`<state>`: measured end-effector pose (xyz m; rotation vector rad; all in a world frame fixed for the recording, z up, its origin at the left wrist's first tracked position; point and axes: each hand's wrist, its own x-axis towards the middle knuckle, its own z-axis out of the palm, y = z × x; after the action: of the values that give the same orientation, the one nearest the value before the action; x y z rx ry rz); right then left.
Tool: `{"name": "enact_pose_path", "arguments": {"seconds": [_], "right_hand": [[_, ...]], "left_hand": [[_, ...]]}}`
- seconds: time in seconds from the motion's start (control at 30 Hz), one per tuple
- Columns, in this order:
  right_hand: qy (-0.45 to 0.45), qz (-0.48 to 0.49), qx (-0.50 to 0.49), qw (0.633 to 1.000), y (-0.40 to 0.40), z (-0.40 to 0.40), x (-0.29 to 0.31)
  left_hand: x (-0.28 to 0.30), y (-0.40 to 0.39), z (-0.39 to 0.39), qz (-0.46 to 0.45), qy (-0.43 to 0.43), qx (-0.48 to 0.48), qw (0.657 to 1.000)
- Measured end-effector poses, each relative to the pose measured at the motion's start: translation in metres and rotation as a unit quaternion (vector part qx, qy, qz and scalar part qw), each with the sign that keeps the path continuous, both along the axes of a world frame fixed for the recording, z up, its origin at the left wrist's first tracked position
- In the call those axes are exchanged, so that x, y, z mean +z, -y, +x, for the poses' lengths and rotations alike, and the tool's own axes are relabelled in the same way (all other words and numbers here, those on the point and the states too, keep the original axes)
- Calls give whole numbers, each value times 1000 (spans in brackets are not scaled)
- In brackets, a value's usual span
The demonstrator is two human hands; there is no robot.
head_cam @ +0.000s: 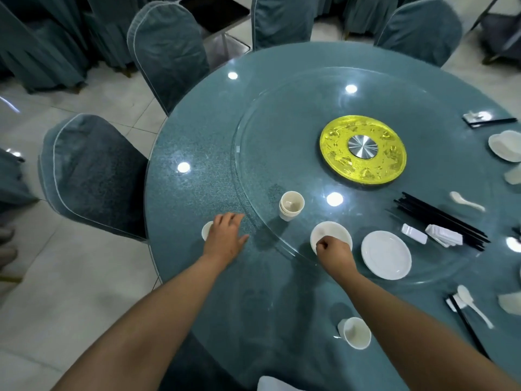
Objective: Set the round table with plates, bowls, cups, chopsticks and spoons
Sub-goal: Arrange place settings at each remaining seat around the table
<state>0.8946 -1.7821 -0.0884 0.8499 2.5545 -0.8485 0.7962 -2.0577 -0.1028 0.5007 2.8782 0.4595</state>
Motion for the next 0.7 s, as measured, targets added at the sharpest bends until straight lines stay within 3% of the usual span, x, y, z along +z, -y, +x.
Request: {"name": "enact_pose_path", "arguments": {"seconds": [0.3,0.7], "right_hand": [[-14,21,-21,999,-38,13,11],[-12,6,-166,986,-142,51,8]], "left_hand": [[13,-95,21,14,50,-122,991],[21,-256,38,-8,69,-246,967]]}}
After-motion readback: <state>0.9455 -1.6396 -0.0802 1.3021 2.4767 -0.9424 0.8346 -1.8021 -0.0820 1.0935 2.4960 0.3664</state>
